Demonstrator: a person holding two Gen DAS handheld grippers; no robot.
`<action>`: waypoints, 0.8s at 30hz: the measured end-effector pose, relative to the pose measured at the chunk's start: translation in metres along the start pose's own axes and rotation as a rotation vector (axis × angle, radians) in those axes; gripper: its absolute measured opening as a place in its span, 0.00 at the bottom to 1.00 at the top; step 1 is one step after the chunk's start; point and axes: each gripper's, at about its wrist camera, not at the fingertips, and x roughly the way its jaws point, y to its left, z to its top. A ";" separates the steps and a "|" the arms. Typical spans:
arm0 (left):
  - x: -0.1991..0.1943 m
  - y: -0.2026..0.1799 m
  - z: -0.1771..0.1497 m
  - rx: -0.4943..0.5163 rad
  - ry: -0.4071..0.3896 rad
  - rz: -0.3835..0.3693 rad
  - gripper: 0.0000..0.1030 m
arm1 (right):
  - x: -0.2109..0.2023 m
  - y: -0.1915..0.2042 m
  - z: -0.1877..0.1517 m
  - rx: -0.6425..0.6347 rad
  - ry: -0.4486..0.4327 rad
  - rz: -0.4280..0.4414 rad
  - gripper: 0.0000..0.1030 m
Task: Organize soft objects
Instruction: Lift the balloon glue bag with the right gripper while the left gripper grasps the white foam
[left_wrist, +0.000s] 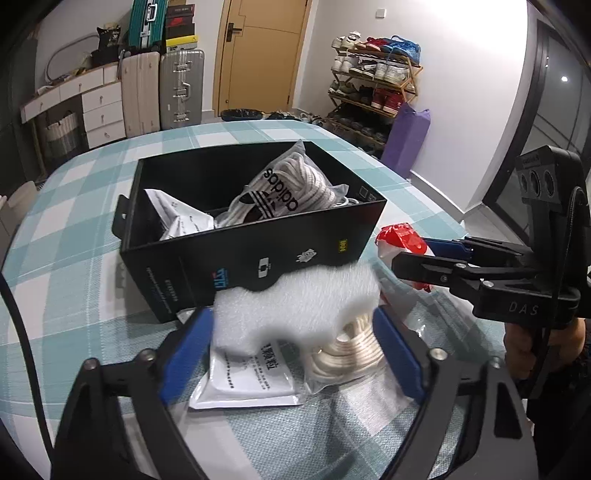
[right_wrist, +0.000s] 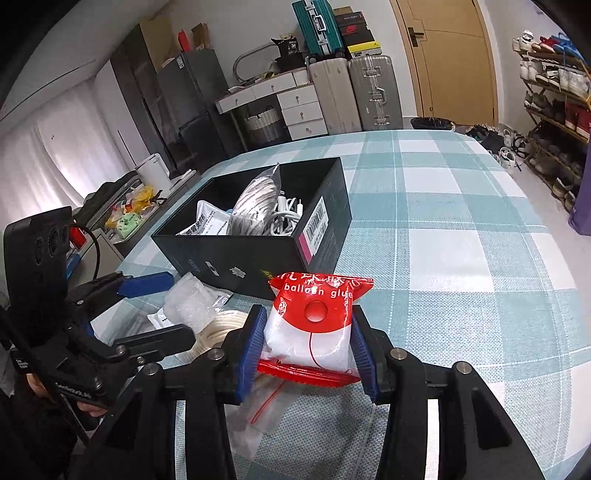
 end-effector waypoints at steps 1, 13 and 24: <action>0.001 0.000 0.000 0.000 0.007 -0.008 0.71 | 0.000 0.000 0.000 0.001 0.001 0.001 0.44; -0.007 0.005 -0.003 -0.022 -0.034 -0.017 0.62 | 0.000 0.001 0.000 -0.005 -0.005 0.002 0.44; -0.036 0.011 0.005 -0.034 -0.119 0.011 0.62 | -0.016 0.012 0.005 -0.041 -0.069 0.010 0.44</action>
